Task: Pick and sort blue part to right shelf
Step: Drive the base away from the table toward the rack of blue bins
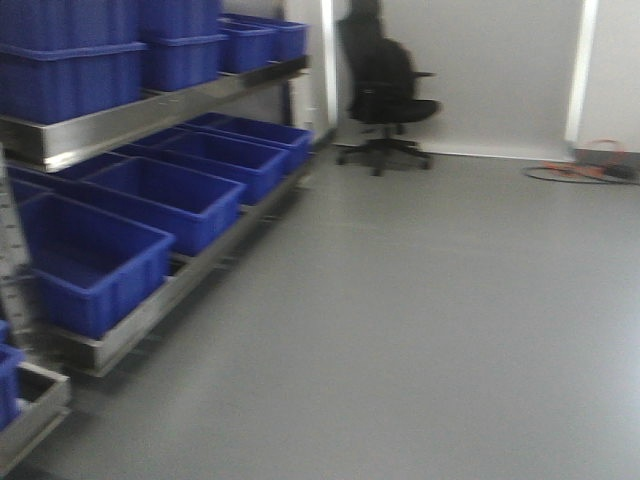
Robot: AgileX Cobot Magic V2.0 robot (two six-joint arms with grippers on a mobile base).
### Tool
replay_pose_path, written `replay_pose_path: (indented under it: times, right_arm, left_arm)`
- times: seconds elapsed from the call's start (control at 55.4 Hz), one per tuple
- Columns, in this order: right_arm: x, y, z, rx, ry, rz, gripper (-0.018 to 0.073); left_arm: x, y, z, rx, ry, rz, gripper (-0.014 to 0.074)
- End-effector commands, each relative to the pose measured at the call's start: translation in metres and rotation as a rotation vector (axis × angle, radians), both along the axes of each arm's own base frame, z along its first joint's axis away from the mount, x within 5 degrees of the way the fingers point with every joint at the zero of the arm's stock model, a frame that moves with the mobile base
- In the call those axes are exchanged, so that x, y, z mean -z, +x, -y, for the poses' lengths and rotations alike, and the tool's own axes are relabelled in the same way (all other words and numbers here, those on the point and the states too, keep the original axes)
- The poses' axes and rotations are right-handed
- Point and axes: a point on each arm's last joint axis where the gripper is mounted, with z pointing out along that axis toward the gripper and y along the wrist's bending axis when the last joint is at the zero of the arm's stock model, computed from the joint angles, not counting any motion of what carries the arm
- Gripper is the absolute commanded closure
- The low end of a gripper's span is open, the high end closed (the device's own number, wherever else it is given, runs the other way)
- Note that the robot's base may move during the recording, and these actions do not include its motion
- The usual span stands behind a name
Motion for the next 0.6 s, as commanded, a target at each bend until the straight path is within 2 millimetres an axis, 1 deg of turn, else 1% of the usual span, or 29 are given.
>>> replay_pose_path:
  times: [0.0,0.578]
  right_arm:
    - [-0.0157,-0.0018,-0.0006,-0.012,0.010,0.102,0.0354]
    - [-0.0157,-0.0018,-0.0006,-0.012,0.010,0.102,0.0354]
  left_arm:
    - [-0.0172,0.0003,0.0003,0.007,-0.012,0.105,0.0239]
    - [-0.0172,0.0003,0.0003,0.007,-0.012,0.105,0.0239]
